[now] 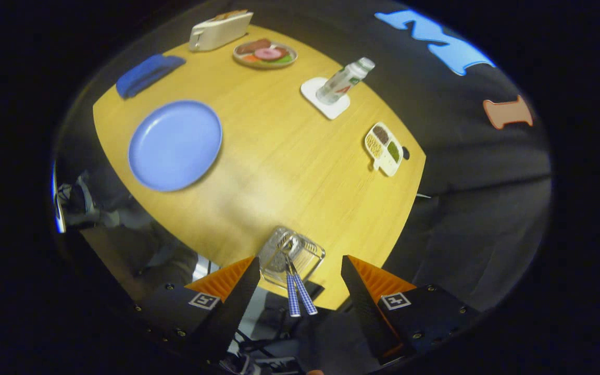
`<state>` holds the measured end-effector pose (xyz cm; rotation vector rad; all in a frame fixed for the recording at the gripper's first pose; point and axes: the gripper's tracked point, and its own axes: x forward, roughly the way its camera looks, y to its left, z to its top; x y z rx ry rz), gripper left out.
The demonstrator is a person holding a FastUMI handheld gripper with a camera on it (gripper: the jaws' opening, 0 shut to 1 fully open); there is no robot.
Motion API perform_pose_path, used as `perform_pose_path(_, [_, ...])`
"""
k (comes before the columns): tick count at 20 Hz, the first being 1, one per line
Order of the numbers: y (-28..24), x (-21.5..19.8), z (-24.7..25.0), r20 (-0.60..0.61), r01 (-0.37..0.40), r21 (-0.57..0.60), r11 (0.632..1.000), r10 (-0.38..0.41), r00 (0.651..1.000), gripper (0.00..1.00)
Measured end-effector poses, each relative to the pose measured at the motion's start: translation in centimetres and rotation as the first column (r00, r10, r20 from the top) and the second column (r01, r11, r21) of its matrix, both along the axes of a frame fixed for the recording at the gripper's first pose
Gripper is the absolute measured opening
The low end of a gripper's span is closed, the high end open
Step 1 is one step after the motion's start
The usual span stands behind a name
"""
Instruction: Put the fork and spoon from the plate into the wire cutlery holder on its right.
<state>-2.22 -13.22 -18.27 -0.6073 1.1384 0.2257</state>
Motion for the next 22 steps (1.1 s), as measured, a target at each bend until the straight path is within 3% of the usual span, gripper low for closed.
perform_pose_path(3, [3.9,2.5,3.6,0.288,-0.001,0.169,0.986,-0.048,0.956,0.96])
perform_pose_path(7, [7.2,4.6,9.1,0.568,-0.032,0.395,0.918,-0.216,0.794,0.96])
perform_pose_path(11, [7.4,4.2,14.1,0.703,-0.086,0.5,0.862,-0.346,0.621,0.96])
perform_pose_path(16, [7.2,3.2,17.7,0.746,-0.121,0.581,0.805,-0.467,0.475,0.96])
perform_pose_path(18, [7.6,2.9,18.4,0.774,-0.144,0.562,0.814,-0.456,0.439,0.96])
perform_pose_path(20, [8.2,2.6,17.8,0.773,-0.133,0.552,0.823,-0.445,0.452,0.96])
perform_pose_path(22, [9.0,2.4,18.4,0.766,-0.128,0.577,0.806,-0.48,0.428,0.96])
